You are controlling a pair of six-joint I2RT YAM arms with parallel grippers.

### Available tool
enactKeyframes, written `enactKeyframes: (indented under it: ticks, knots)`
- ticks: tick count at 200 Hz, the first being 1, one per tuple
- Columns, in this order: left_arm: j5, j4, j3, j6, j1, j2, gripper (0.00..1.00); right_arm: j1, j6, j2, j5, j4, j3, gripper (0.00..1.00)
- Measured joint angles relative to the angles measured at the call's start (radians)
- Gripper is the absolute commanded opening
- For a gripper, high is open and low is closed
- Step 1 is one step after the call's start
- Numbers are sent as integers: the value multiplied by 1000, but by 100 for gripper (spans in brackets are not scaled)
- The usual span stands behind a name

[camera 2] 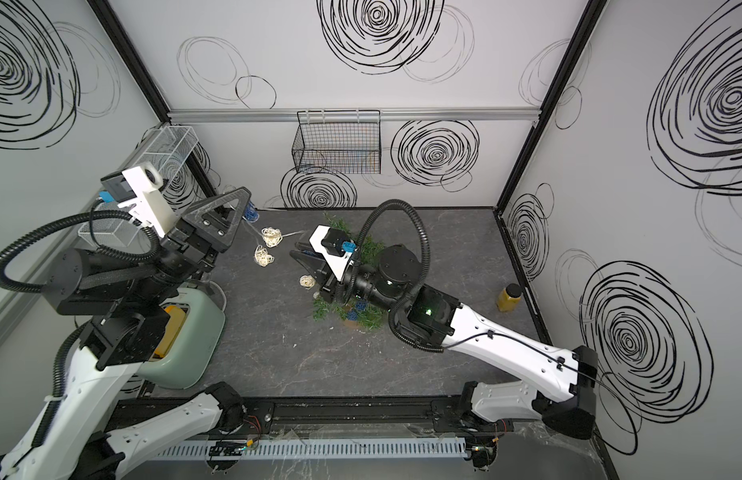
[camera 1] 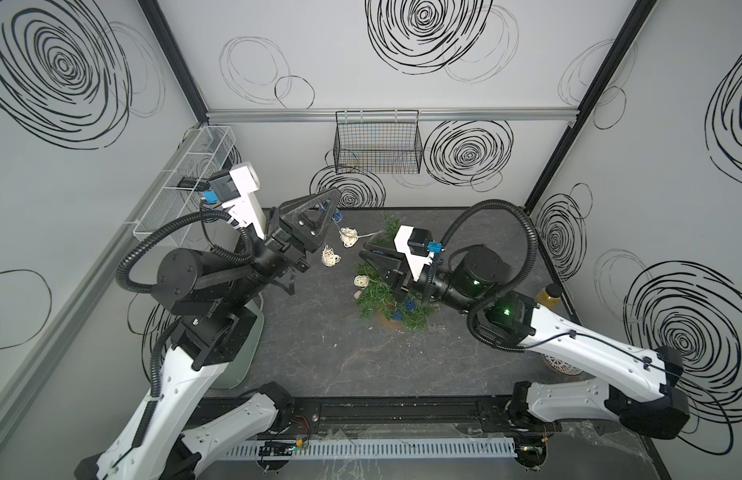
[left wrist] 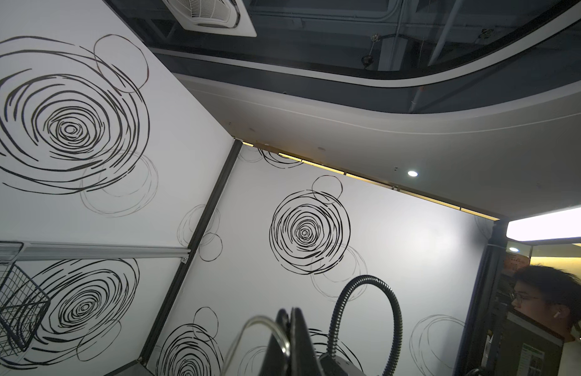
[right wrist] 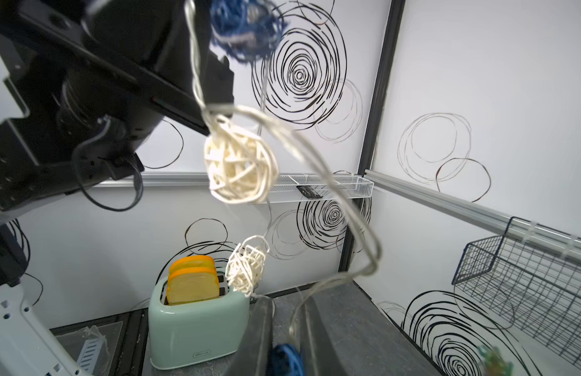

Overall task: Remove string lights from the small christmas tree
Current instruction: Remove the light string from the Christmas tree.

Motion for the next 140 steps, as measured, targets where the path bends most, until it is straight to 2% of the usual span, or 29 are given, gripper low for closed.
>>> enactKeyframes:
  ticks: [40, 73, 99, 130, 140]
  knots:
    - [22, 17, 17, -10, -64, 37, 0, 48, -7, -87, 40, -42, 20, 1]
    - [3, 2, 20, 27, -182, 66, 0, 90, -11, -179, 108, -73, -25, 0]
    - [-23, -36, 79, 81, -274, 124, 0, 98, -20, -246, 185, -106, -55, 2]
    - [-37, -73, 174, 125, -317, 208, 0, 98, -18, -299, 261, -134, -66, 19]
    - [-36, -87, 216, 132, -320, 238, 0, 98, -11, -326, 278, -135, -95, 30]
